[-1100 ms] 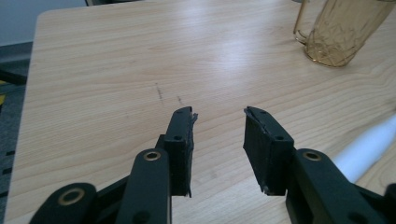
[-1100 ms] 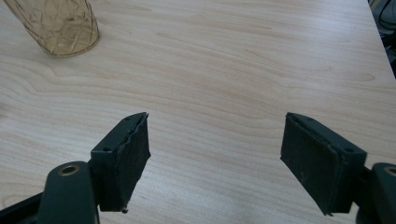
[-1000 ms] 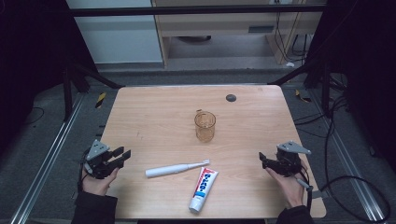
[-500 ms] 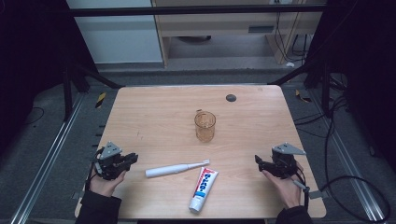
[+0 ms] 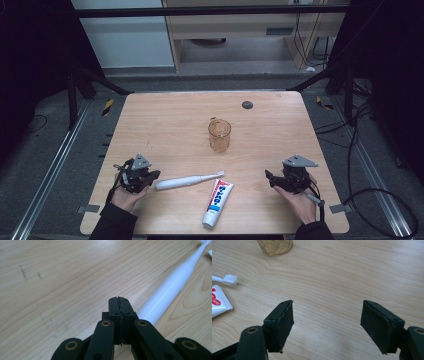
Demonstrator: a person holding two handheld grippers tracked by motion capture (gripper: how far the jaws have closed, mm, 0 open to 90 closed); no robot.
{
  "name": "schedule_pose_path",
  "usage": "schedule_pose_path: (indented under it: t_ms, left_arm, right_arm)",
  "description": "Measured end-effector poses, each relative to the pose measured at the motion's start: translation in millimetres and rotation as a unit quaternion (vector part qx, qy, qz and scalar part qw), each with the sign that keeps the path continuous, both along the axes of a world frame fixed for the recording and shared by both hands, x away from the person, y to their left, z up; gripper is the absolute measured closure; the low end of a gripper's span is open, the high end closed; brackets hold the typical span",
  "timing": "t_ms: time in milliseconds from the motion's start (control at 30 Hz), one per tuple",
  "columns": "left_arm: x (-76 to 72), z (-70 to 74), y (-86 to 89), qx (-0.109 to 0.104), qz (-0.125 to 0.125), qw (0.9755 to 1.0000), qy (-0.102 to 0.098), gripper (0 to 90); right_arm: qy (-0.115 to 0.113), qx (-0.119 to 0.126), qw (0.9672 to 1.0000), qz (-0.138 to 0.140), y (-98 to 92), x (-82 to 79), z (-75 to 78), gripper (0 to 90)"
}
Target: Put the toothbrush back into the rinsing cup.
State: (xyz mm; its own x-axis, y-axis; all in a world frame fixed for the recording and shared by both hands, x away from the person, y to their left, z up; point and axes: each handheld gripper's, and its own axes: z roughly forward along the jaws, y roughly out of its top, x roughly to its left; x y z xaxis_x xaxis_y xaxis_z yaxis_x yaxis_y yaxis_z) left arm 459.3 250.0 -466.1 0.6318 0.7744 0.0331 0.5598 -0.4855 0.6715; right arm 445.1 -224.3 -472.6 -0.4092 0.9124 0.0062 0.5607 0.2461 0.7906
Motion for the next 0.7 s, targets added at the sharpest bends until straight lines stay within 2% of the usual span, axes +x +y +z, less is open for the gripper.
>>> schedule_pose_path:
  t_ms: [100,400,700]
  left_arm:
    - [0.4,-2.6,-2.2,0.006,-0.006,0.9999,0.008,89.1]
    - [-1.1,-5.3,-3.9,0.007,-0.014,0.9997,0.018,89.2]
    - [-6.7,-4.5,-6.7,0.008,-0.022,0.9995,0.02,89.2]
  right_arm:
    - [0.0,-0.009,0.9999,0.004,1.3,1.0,-1.6,25.9]
    - [0.004,-0.011,0.9999,0.003,0.5,1.2,-2.7,25.6]
    - [0.005,-0.011,0.9999,0.002,0.4,1.1,-2.8,25.2]
